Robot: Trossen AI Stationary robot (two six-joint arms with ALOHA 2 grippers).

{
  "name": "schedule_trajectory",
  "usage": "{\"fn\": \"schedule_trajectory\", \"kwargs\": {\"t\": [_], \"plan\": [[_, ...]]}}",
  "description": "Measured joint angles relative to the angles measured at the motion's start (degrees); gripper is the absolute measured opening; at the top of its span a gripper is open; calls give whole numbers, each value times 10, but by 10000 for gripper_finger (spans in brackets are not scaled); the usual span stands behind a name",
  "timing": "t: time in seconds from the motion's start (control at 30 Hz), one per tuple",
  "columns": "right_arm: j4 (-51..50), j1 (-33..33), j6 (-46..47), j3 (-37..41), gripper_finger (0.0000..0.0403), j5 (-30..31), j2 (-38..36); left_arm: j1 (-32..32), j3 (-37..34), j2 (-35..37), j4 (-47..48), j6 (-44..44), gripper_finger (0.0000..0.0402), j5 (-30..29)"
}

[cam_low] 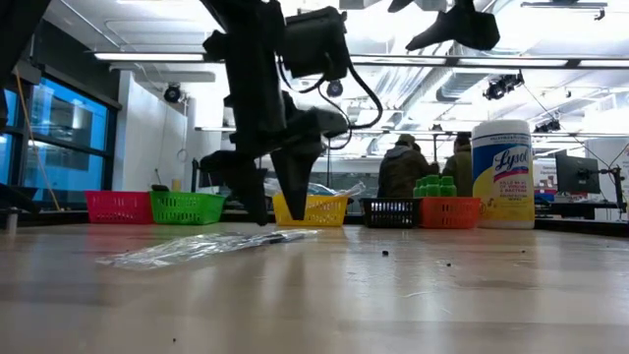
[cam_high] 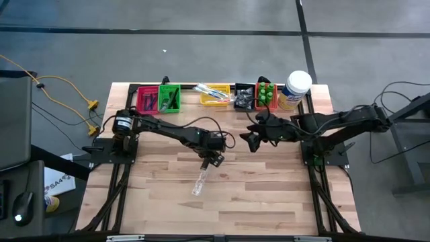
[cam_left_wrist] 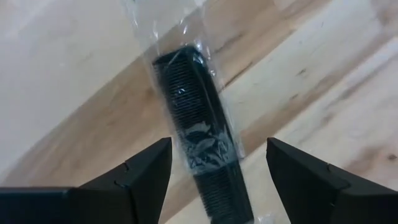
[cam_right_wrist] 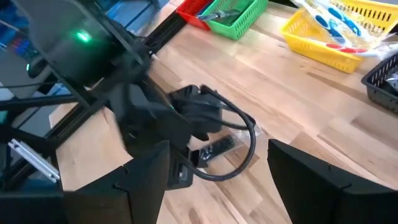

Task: Pick & Place Travel size toiletries
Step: Put the black comb into the green bin

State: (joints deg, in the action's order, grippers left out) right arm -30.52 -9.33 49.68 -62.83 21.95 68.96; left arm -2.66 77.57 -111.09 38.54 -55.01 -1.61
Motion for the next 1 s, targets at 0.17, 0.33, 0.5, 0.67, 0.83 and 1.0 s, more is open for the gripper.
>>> {"fn": "schedule_trajectory", "kwargs": {"t": [0.17,0.33,0.5,0.67,0.83,1.0], "plan": [[-2,0,-16,0,258,-9,-1,-12,0,-19,2,-30,253,1],[-4,0,-28,0,258,-11,-1,-13,1,-23,2,-38,253,-3],[-5,0,-34,0,258,-11,-1,-12,1,-23,18,-38,253,-20],[-6,0,-40,0,258,-12,-1,-17,2,-52,37,-38,253,-19],[-6,0,-49,0,258,-12,-1,-31,2,-61,38,-40,253,-27],[-6,0,-51,0,258,-10,-1,-37,2,-62,48,-38,252,-31]]}}
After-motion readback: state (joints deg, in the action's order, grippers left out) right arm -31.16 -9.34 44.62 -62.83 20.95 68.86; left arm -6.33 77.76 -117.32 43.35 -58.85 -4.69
